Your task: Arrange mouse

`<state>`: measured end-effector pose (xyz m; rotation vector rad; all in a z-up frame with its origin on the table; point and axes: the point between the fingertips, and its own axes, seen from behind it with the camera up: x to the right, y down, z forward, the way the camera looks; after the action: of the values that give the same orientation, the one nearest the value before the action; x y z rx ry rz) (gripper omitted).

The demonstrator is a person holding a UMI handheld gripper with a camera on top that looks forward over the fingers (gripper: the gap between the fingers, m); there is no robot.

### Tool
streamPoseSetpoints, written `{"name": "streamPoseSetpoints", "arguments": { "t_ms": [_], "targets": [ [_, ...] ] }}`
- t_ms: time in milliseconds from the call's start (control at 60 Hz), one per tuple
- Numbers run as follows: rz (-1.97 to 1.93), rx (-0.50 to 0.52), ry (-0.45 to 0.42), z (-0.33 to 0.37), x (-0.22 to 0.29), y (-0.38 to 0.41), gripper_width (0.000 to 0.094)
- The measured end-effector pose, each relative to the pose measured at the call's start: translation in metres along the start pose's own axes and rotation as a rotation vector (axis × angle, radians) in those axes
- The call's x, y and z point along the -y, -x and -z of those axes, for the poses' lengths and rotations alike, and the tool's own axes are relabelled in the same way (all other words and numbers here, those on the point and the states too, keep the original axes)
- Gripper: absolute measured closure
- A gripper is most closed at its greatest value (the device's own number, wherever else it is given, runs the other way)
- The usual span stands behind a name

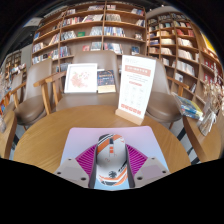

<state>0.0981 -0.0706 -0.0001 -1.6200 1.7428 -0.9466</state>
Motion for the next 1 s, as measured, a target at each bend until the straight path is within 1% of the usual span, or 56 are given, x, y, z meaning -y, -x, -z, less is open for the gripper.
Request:
{"name": "streamPoseSetpoints", "arguments": {
  "t_ms": [67,100,117,183,200,233,333,500,600,683,750,900,1000],
  "targets": [
    [0.001,-0.002,0.018,-0.005,-0.011,-0.001,0.044],
    [-0.011,-0.004,0.002,-0.005,-0.008,-0.001,0.0413],
    [-0.011,-0.007,0.0,-0.004,-0.008,-0.002,0.0379],
    [-0.019,-0.027,0.022,0.003,-0.009,-0.007,0.0101],
    [-0.023,-0.026,0.02,0.006,-0.008,-0.007,0.0069],
    [-0.033,-0.023,0.009,0.014,-0.004,-0.007,0.0095],
    [-0.05,-0.021,-0.025,0.057,0.005,-0.011,0.0078],
    [-0.063,-0.033,-0.086,0.163,-0.006,-0.018,0.0081],
    [-0.039,-0.029,-0.106,0.218,-0.027,-0.015,0.0078],
    [-0.034,-0.043,-0.103,0.261,-0.056,-0.018,0.0082],
    [-0.013,-0.035,-0.105,0.287,-0.077,-0.015,0.0081],
    [0.041,-0.008,-0.101,0.33,-0.113,-0.006,0.0082],
    [0.038,0.001,-0.114,0.347,-0.123,-0.003,0.0083]
  ]
}}
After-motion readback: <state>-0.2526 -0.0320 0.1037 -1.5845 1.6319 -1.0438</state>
